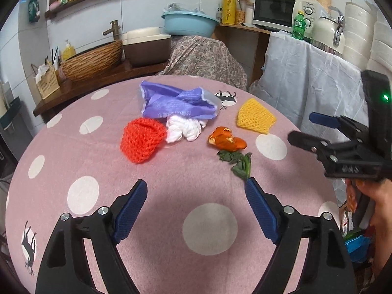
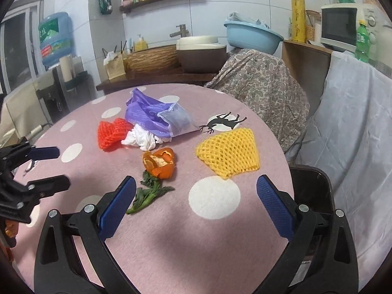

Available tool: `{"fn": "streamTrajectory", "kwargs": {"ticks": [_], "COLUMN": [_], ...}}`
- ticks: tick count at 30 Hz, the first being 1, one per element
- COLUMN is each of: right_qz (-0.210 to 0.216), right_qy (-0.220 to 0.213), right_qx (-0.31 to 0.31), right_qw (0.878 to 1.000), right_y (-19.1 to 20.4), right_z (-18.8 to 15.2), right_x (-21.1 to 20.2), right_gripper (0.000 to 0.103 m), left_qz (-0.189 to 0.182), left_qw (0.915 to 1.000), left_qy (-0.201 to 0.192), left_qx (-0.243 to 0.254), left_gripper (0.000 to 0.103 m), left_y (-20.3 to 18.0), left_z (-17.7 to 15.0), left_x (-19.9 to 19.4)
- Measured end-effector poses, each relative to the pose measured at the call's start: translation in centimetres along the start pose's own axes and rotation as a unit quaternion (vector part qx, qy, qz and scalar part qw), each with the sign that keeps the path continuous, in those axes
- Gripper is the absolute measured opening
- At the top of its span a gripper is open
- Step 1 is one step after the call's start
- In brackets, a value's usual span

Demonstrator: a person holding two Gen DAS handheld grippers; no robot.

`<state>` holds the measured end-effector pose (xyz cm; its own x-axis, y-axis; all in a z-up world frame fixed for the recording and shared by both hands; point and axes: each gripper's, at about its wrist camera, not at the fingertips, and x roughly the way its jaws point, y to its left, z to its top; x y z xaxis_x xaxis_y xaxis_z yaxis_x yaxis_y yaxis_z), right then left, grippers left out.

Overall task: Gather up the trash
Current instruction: 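Return to the table and grasp the orange peel with the right tool, then grasp the green vegetable scrap with the left tool while the right tool holds the peel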

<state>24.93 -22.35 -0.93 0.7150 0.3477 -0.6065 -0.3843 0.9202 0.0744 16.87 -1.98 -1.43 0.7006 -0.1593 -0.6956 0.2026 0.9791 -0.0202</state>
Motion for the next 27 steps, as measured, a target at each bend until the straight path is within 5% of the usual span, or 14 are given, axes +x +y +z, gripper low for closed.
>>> {"fn": "streamTrajectory", "kwargs": {"ticks": [10,18,27], "right_qz": [0.045,0.031,0.060], "right_qy": [0.042,0.086,0.107], "right_qx": [-0.032,-0.072,-0.036], "right_qw": [0.998,0.993,0.992], "right_y": [3.0,6.3,5.3], "right_z": [2.2,3.1,3.3], "right_x": [5.2,9.6,11.4], "right_gripper": [0.096,0.086,0.021], "left_qz": [-0.012,-0.019,-0.034], "left_qw": [0.9998,0.9994,0.9986], "left_qy": [0.016,0.026,0.041], "left_qx": [-0.008,-0.012,-0.001], "left_gripper": [0.071,0.071,0.071], "left_y": [1.2,1.4,0.4], "left_z": [-0.8,-1.1,-0.9], "left_x": [0.5,0.9,2.0]}}
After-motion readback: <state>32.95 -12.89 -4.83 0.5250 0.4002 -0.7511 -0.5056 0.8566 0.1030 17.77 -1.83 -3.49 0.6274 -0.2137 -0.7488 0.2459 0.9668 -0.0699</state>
